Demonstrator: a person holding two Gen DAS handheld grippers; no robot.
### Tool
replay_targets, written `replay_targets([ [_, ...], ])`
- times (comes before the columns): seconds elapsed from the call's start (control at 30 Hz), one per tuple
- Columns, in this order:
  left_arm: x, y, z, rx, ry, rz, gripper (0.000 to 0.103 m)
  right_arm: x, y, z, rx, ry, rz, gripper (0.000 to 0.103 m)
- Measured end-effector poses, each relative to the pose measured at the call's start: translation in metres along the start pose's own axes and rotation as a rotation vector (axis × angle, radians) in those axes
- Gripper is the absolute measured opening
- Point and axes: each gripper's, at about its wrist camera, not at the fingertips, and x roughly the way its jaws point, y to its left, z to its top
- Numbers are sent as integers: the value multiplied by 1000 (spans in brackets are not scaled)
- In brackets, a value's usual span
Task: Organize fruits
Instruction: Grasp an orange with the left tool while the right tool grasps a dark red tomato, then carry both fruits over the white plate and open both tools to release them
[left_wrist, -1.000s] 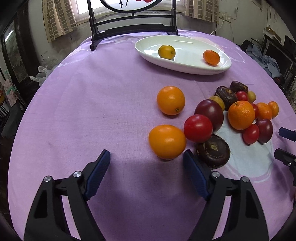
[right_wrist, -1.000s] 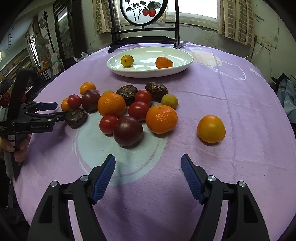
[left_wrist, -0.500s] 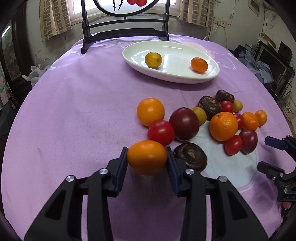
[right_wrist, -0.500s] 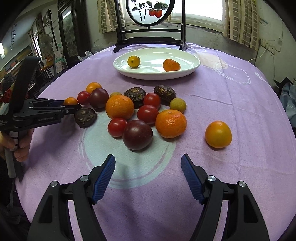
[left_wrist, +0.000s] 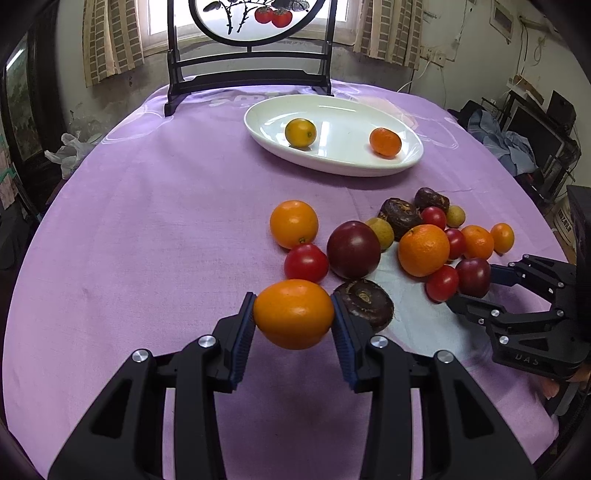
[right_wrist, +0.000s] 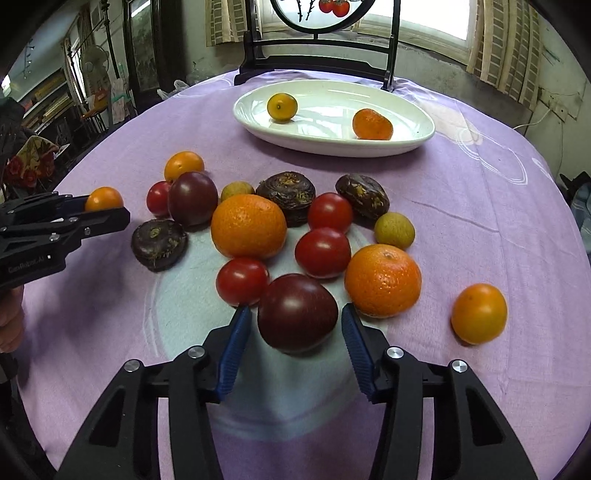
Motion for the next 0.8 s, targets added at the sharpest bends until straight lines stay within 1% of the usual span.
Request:
replay_targets([
  [0.07,0,-1,0,4,2,1,39,1,0,1,0,-4,0,51],
  [0.1,0,-2,0,6,2,2,39,1,0,1,-3,-6,-2,47],
  [0.13,-1,-3,0,7,2,3,39,0,0,1,-6,-10,-5,39],
  [0.27,-5,-4,1,13,-5,6,39,-7,-2,-1,4,-17,-6,39],
  [0.33,-9,-5,4,21,-13,11,39,-20,-2,-1,0,-49,-2,39],
  [0.4,-12,-6,11,24,-23,11,39,-38,-4,2,-1,-100,10,39],
  [0.57,-21,-10,39,44,-69,10,39,-79,-13,22,-11,-235,-16,39],
  [0.63,-22,-13,56,45,-93,10,39,-86,-16,32,-16,-277,-31,39],
  [0.7,-20,-15,74,34,-106,5,39,-88,-22,48,-14,-308,-46,39],
  [0.8,-10,-17,102,15,-122,5,39,-77,-28,68,-7,-322,-59,39],
])
